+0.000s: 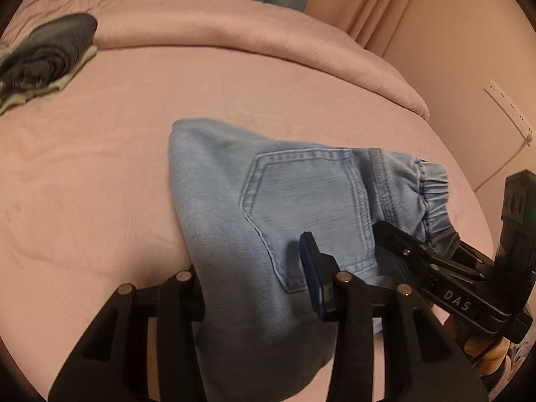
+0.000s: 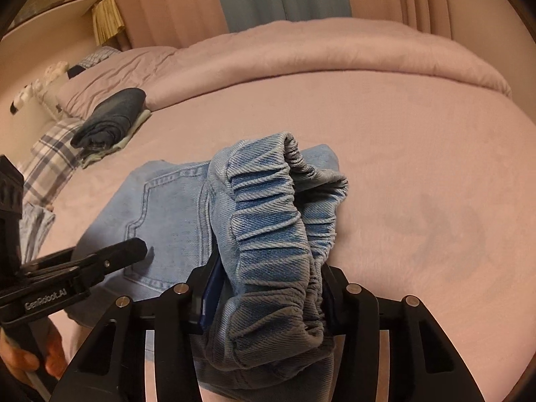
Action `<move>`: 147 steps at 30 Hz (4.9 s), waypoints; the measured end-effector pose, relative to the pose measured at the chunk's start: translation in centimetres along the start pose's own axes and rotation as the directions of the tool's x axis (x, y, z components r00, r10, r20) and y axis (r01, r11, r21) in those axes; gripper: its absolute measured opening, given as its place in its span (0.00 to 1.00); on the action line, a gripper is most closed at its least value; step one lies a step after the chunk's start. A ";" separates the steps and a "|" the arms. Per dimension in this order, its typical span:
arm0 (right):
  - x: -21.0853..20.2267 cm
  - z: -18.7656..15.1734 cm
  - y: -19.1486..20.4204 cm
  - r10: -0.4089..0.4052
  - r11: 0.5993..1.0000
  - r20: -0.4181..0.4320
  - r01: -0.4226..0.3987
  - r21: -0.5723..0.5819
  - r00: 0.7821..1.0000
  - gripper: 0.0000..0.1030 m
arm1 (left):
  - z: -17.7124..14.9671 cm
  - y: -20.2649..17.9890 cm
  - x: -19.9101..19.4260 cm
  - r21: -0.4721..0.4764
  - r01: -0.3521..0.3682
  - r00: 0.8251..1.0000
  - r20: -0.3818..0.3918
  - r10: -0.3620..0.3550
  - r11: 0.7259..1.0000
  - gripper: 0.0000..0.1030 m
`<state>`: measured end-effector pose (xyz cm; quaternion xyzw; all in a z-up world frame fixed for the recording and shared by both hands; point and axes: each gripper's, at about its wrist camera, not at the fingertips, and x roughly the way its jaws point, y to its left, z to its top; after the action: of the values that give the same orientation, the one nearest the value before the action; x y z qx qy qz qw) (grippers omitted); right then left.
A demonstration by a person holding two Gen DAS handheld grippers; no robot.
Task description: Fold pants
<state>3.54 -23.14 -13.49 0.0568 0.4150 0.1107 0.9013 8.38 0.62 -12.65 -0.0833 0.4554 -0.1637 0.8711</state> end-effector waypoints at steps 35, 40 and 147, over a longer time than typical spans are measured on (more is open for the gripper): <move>3.6 9.1 4.0 -0.018 0.992 0.151 0.037 -0.124 0.988 0.48 | 10.5 4.1 2.9 -0.007 -0.040 0.992 0.120 0.041 0.999 0.40; 4.9 10.1 3.9 -0.017 0.991 0.149 0.037 -0.129 0.989 0.48 | 11.6 4.6 4.2 -0.004 -0.048 0.992 0.114 0.048 0.999 0.40; 12.9 11.7 -0.9 0.050 0.998 -0.075 -0.047 0.044 0.996 0.55 | 12.5 5.6 10.3 0.028 -0.209 0.976 -0.062 0.210 0.978 0.55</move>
<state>20.74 -20.89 -15.58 0.0815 0.4496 0.1259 0.8805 25.36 2.10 -15.07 -0.0202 0.4877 -0.0784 0.8693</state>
